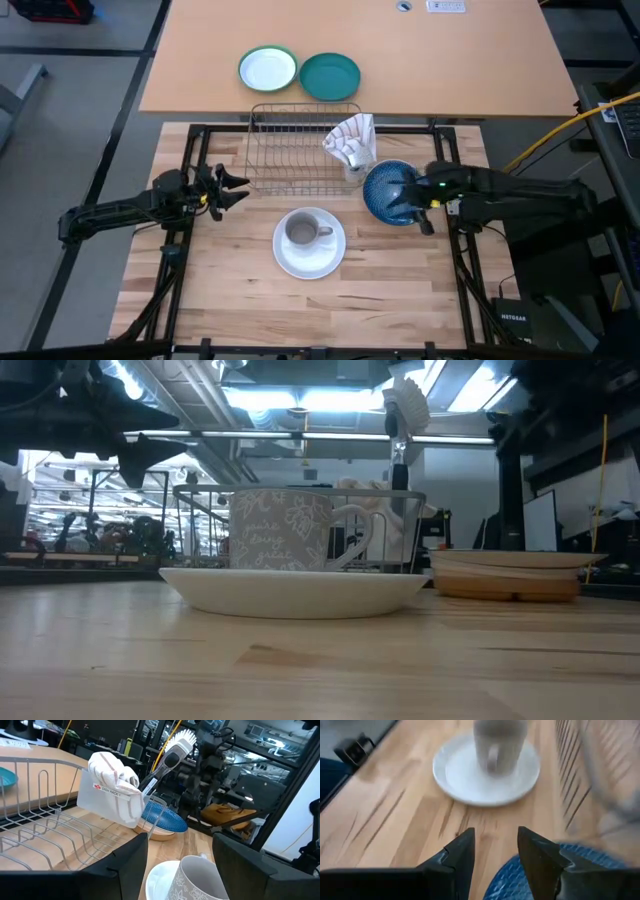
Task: Sort dishes
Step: Put the blue patterned plate in the dish rack
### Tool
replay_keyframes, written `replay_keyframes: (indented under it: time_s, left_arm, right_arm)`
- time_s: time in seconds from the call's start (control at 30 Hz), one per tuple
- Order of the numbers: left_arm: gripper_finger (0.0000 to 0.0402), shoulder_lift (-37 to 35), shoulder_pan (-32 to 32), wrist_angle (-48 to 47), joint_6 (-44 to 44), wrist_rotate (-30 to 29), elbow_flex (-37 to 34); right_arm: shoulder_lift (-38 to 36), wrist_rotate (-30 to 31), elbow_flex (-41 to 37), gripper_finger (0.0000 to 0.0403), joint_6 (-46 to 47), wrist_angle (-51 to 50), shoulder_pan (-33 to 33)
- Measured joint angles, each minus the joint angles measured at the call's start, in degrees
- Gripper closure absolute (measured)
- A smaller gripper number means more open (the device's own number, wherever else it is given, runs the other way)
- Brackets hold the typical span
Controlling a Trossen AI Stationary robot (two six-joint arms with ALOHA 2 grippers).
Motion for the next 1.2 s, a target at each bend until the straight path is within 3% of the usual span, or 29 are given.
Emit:
replay_keyframes:
  time_s: [0.4,0.6,0.83,1.0,1.2]
  left_arm:
    - [0.0189,0.0,0.0,0.0,1.1,0.0,0.1]
    - [0.0189,0.0,0.0,-0.3,1.7,0.0,0.1]
    - [0.0189,0.0,0.0,-1.9,3.8,0.0,0.1]
    - [0.0189,0.0,0.0,-3.1,3.7,0.0,0.1]
    - [0.0189,0.0,0.0,-3.6,3.5,0.0,0.1]
  right_arm:
    - [19.3,-0.5,0.4,0.0251,5.4,-1.1,0.1]
    - [21.9,-0.5,0.4,0.0251,5.9,-0.9,4.0]
    - [21.9,-2.5,2.8,0.0251,15.2,-1.2,11.2]
    - [21.8,6.4,9.8,0.0251,21.5,-6.5,19.2]
    - [22.4,27.7,16.8,0.0251,25.9,-13.9,28.8]
